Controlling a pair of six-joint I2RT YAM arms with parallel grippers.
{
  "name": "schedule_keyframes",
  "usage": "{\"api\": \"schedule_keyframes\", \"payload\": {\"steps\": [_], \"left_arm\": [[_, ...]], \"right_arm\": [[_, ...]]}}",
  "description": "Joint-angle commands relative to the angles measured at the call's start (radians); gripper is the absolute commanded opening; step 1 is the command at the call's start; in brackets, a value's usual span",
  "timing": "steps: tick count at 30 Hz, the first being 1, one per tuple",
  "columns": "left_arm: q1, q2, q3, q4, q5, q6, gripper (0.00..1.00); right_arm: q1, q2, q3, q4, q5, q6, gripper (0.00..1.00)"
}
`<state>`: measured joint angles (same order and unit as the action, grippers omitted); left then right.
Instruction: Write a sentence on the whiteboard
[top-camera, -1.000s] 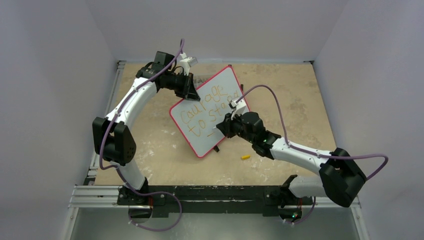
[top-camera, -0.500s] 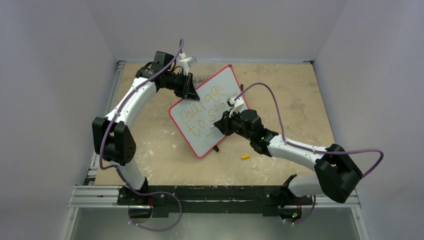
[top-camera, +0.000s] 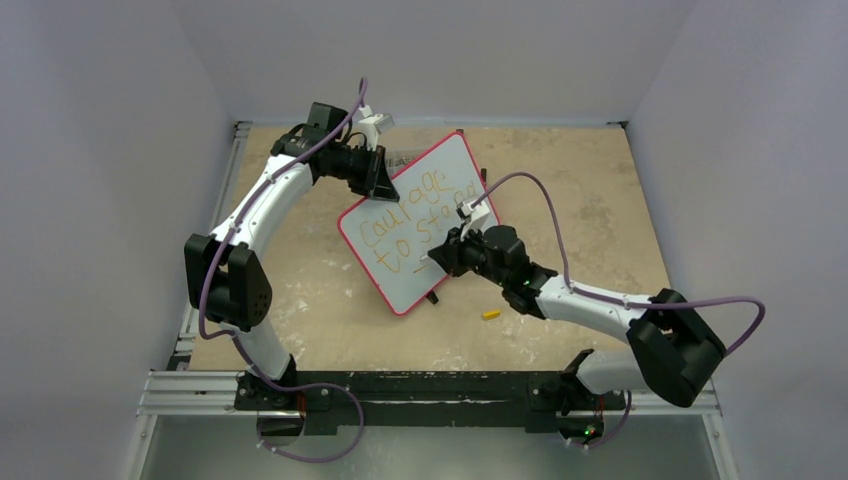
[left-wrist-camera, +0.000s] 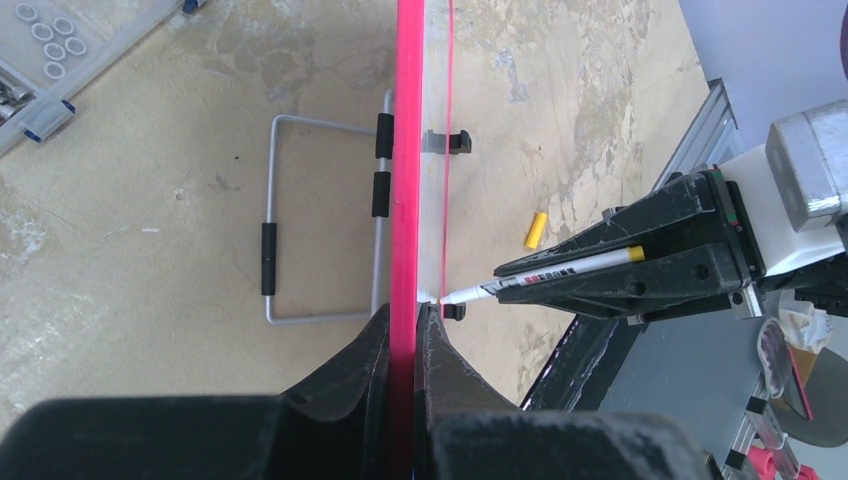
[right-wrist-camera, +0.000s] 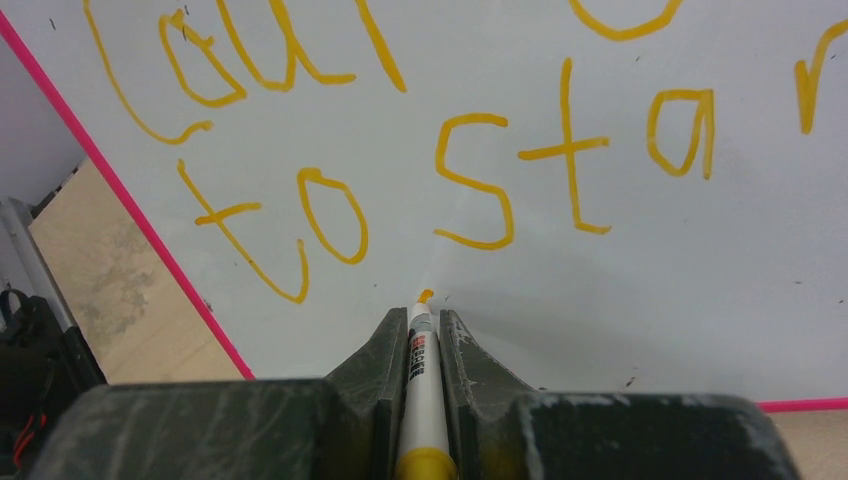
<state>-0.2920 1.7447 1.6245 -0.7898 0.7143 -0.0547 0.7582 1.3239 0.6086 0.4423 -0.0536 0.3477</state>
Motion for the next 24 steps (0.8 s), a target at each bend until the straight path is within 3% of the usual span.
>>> {"api": "schedule_keyframes", "payload": {"steps": [1, 24], "left_arm": [[-0.011, 0.011, -0.014, -0.066, -0.134, 0.091, 0.00], [-0.010, 0.007, -0.016, -0.066, -0.134, 0.092, 0.00]], "right_arm": [[0.004, 0.020, -0.048, -0.007, -0.007, 0.005, 0.00], [0.003, -0.011, -0.079, -0.062, 0.107, -0.024, 0.00]]}}
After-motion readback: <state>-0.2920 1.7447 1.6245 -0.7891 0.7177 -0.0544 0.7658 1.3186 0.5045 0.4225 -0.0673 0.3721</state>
